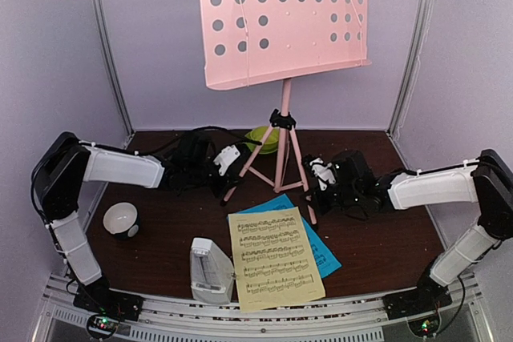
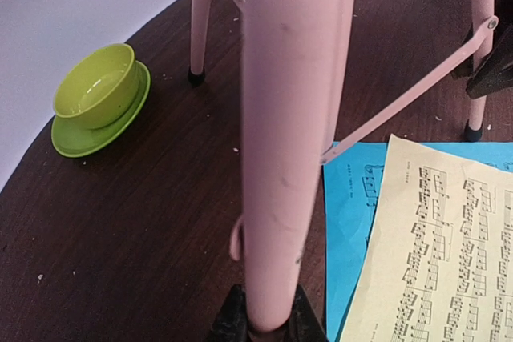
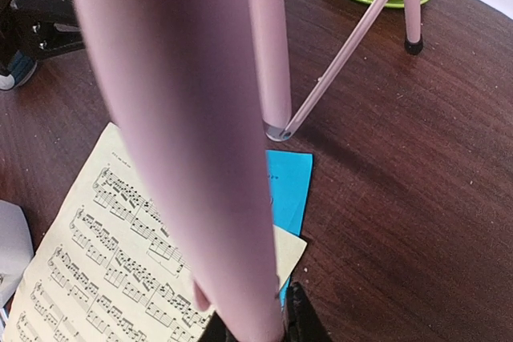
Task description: Set up the instrument practice props
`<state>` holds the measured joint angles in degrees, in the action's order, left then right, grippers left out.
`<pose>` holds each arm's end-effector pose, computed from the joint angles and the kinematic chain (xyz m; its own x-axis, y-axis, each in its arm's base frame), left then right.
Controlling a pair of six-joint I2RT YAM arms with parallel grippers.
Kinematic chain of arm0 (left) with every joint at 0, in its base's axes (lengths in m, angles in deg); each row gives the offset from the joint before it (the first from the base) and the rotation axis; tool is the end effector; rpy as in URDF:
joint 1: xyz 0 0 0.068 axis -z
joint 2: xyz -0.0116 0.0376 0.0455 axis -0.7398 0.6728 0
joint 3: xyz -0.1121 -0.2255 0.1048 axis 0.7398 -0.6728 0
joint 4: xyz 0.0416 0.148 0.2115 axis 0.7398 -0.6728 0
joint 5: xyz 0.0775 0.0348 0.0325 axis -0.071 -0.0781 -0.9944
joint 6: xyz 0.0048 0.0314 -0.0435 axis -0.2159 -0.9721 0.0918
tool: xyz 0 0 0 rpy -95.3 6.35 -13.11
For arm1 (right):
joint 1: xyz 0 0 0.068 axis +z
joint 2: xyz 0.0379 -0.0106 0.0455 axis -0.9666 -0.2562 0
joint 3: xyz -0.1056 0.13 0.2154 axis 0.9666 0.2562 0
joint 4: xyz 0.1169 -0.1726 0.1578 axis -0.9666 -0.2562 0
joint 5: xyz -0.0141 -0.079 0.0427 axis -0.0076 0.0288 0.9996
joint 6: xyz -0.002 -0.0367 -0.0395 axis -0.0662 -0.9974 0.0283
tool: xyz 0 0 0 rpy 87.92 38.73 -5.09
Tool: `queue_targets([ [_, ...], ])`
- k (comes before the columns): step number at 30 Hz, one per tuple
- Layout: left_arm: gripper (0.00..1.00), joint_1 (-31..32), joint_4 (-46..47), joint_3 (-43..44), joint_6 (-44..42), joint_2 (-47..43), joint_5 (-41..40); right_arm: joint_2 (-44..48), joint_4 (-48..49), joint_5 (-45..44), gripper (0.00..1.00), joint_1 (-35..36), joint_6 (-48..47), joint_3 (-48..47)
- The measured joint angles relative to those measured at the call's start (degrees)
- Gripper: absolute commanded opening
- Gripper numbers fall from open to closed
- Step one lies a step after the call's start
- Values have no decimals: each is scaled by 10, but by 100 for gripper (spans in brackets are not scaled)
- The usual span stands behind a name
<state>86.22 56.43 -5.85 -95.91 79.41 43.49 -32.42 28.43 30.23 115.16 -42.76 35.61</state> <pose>0.2997 -0.2493 0.1893 -0.3194 0.4543 -0.8316 0.8205 0.5716 -0.0030 0.2346 0.2064 0.1869 -0.5698 -0.3014 -0.7645 -0.6790 0.6967 0.2314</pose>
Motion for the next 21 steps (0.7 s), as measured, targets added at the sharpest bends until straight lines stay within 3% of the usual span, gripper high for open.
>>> queue_targets([
  [21, 0, -15, 26, -94, -15, -67, 29, 74, -71, -14, 0, 10, 12, 50],
])
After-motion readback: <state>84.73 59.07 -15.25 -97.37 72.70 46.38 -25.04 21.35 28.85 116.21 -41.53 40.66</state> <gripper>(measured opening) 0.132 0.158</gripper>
